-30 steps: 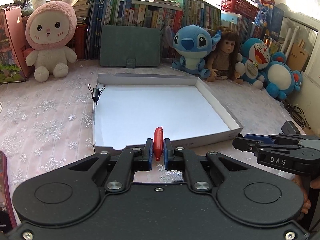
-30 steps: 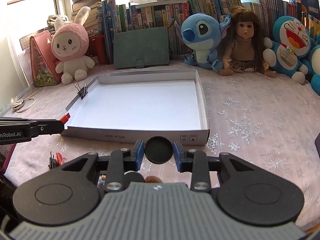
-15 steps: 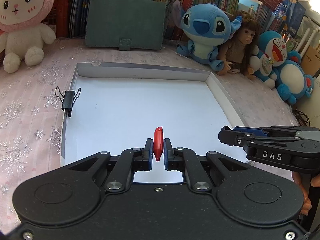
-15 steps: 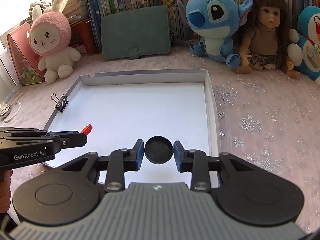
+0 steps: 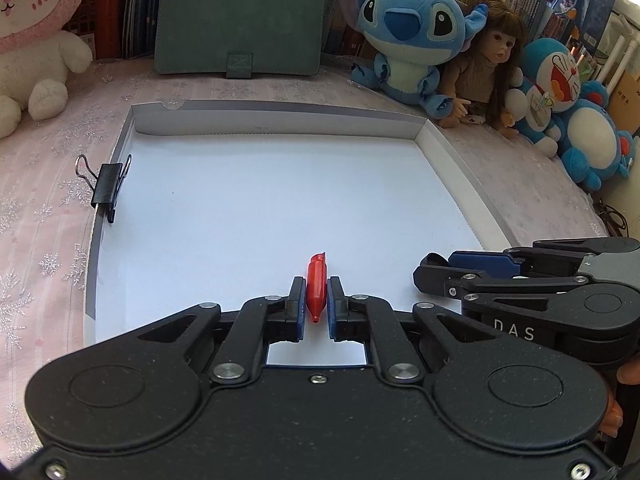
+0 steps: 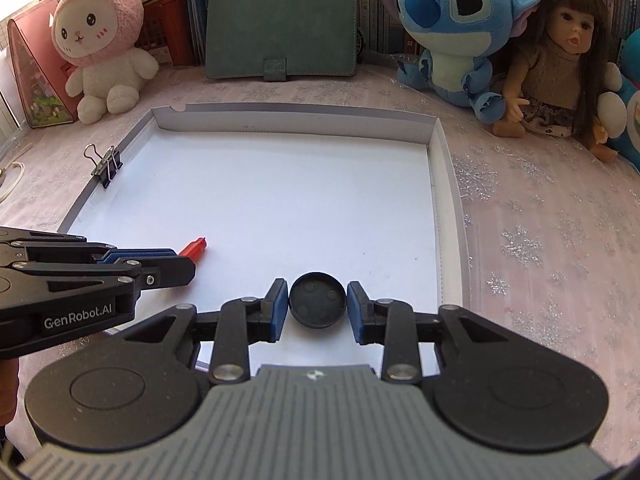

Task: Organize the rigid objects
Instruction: 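Carry the crayon and puck into the white tray and open both tools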

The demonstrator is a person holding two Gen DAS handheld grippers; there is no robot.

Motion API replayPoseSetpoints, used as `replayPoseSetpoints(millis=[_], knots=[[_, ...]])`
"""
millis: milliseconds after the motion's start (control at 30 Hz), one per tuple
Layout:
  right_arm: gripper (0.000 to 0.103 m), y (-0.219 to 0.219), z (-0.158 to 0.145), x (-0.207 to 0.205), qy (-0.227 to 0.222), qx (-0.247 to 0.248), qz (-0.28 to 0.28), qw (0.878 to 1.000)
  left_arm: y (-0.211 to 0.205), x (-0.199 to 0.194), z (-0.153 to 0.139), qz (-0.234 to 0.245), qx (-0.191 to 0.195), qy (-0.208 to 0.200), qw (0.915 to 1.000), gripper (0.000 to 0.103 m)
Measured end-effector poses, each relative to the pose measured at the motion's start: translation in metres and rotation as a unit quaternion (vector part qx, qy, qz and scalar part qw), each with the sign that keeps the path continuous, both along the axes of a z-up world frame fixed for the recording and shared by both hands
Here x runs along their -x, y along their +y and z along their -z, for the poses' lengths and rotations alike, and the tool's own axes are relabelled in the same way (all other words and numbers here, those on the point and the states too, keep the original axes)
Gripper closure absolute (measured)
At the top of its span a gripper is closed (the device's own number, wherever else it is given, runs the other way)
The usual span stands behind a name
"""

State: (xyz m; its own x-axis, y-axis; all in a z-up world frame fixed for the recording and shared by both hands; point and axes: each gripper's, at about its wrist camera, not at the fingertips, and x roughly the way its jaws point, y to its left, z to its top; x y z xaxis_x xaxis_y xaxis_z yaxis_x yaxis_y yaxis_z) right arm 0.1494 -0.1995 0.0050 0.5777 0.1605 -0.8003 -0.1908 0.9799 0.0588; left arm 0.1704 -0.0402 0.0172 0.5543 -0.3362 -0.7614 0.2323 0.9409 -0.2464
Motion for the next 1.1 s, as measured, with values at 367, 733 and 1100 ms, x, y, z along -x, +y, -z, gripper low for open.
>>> replayPoseSetpoints(millis=[367,733,1100], knots=[[0.066,0.005,0.001,0.000,-0.003,0.016,-0.011,1.000,-0.002,0.000,0.000,0.005,-0.001,-0.003,1.0000,0.093],[0.046,-0.005,-0.014,0.013,-0.035,-0.011,-0.006,0.999,0.011,0.017,-0.019,0.003,0.008,-0.029,0.9996,0.064],[0.024,-0.014,-0.035,0.072,-0.126,-0.009,-0.018,0.992,0.031,0.099,-0.040,0.004,0.017,-0.113,0.9934,0.034]])
